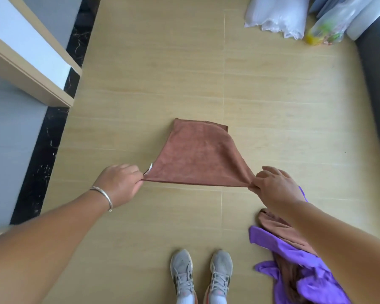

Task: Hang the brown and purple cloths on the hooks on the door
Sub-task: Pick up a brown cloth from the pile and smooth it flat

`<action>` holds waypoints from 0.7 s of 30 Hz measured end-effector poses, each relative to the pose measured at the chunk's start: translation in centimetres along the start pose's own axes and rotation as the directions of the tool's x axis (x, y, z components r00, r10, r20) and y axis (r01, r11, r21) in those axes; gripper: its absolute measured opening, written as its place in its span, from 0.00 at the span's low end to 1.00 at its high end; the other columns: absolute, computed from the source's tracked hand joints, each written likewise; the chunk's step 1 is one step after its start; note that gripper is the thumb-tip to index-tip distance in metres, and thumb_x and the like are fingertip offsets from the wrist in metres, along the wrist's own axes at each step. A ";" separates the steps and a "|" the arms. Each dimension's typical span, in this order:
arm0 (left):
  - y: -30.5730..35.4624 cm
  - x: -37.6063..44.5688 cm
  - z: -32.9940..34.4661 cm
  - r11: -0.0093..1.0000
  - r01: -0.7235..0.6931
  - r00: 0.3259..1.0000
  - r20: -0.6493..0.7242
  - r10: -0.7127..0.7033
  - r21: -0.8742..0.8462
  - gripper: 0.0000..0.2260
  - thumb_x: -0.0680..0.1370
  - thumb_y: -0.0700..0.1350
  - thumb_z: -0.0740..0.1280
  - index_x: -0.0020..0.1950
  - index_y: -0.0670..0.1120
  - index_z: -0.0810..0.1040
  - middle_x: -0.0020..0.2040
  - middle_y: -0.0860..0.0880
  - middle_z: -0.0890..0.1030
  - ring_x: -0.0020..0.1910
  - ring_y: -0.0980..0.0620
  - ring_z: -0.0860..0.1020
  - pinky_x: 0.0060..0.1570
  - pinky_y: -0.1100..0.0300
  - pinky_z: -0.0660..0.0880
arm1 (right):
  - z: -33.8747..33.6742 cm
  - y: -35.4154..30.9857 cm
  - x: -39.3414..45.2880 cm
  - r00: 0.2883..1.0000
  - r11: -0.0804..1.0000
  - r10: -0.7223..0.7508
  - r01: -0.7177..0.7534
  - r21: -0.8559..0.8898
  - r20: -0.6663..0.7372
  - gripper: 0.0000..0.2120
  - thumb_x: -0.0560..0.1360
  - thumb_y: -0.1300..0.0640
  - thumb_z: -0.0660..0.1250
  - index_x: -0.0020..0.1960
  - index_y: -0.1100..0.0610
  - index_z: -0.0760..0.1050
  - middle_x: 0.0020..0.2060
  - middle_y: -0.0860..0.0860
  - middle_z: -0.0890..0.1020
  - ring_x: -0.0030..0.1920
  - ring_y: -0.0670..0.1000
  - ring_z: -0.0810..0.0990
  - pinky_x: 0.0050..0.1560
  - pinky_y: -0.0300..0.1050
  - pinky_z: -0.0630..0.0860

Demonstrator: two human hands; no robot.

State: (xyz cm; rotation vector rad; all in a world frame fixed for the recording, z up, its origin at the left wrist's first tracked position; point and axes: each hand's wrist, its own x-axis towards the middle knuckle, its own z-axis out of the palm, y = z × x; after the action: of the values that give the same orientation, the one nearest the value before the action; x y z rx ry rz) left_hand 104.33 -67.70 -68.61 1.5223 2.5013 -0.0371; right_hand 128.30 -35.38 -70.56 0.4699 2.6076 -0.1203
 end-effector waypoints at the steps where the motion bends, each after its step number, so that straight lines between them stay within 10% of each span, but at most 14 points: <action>1: 0.5 -0.9 1.3 1.000 -0.010 1.000 0.020 0.010 -0.006 0.11 0.61 0.40 0.80 0.30 0.45 0.78 0.29 0.49 0.75 0.26 0.46 0.76 0.24 0.59 0.72 | 1.9 -0.3 -0.8 1.000 1.000 -0.003 0.003 0.010 0.028 0.17 0.81 0.41 0.54 0.61 0.44 0.77 0.59 0.41 0.78 0.72 0.49 0.62 0.69 0.43 0.59; 11: 3.9 -6.4 14.7 0.998 -0.018 0.973 0.230 0.030 -0.056 0.14 0.57 0.42 0.82 0.27 0.49 0.76 0.26 0.52 0.73 0.24 0.49 0.74 0.23 0.63 0.69 | 17.8 -3.3 -3.7 0.984 0.998 -0.008 -0.005 0.069 0.180 0.17 0.80 0.41 0.56 0.57 0.47 0.78 0.55 0.43 0.78 0.66 0.49 0.67 0.64 0.44 0.64; 21: 0.6 1.6 26.6 0.975 0.217 0.933 0.303 -0.194 -0.045 0.09 0.80 0.51 0.61 0.47 0.50 0.78 0.47 0.52 0.77 0.50 0.49 0.76 0.44 0.56 0.70 | 24.9 -0.7 7.2 0.985 0.976 0.105 -0.128 0.179 0.134 0.13 0.78 0.44 0.61 0.51 0.49 0.80 0.52 0.45 0.78 0.62 0.50 0.69 0.58 0.46 0.67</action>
State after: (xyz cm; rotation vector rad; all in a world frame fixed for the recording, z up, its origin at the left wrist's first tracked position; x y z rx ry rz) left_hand 108.67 -69.52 -94.83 1.1235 2.3759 -0.1852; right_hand 133.24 -37.98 -95.91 0.6585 2.4513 -0.3462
